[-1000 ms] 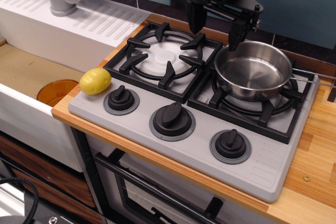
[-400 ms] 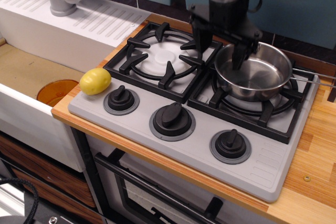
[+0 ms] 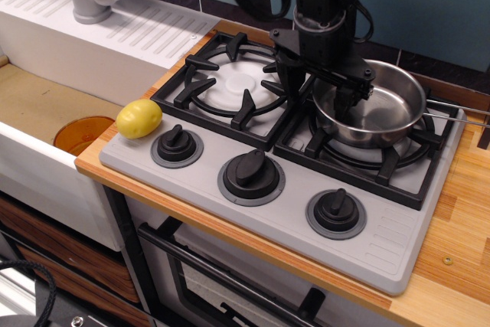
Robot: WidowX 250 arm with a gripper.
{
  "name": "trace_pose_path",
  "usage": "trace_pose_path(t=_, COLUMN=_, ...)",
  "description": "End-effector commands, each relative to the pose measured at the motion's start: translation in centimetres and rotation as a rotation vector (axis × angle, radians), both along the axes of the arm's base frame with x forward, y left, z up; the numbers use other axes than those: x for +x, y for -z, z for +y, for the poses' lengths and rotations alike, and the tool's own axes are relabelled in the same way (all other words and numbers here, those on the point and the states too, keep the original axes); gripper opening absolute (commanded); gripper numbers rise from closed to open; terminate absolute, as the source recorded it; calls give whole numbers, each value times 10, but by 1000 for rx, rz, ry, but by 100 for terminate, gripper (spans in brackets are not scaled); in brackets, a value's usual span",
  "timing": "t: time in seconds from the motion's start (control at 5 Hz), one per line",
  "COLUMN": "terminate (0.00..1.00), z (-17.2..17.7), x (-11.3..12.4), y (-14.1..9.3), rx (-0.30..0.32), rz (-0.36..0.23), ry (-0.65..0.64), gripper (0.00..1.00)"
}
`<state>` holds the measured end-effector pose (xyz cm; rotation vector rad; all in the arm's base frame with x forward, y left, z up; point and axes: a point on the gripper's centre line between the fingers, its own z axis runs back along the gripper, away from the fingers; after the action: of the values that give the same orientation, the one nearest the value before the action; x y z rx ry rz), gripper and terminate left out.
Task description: Put pot or pan on stove and put potato in pot or pan
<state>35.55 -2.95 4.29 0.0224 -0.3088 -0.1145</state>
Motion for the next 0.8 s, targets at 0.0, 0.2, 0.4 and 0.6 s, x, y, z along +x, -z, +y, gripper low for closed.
trace_pose_path(t=0.0, terminate=0, z=-9, x=-1, y=-13, rx=-19, rz=-4, ry=-26, gripper=0)
trace_pose_path(t=0.2, terminate=0, z=-14, x=-2, y=-14, rx=-20, rz=1, ry=-30, gripper=0)
trace_pose_path(t=0.4, terminate=0, z=-20, x=-4, y=-21, rx=-10, rz=2, ry=-28, gripper=0)
trace_pose_path(t=0.6, terminate=0, z=-21, x=-8, y=-40, rx=11, rz=28, ry=-29, gripper=0)
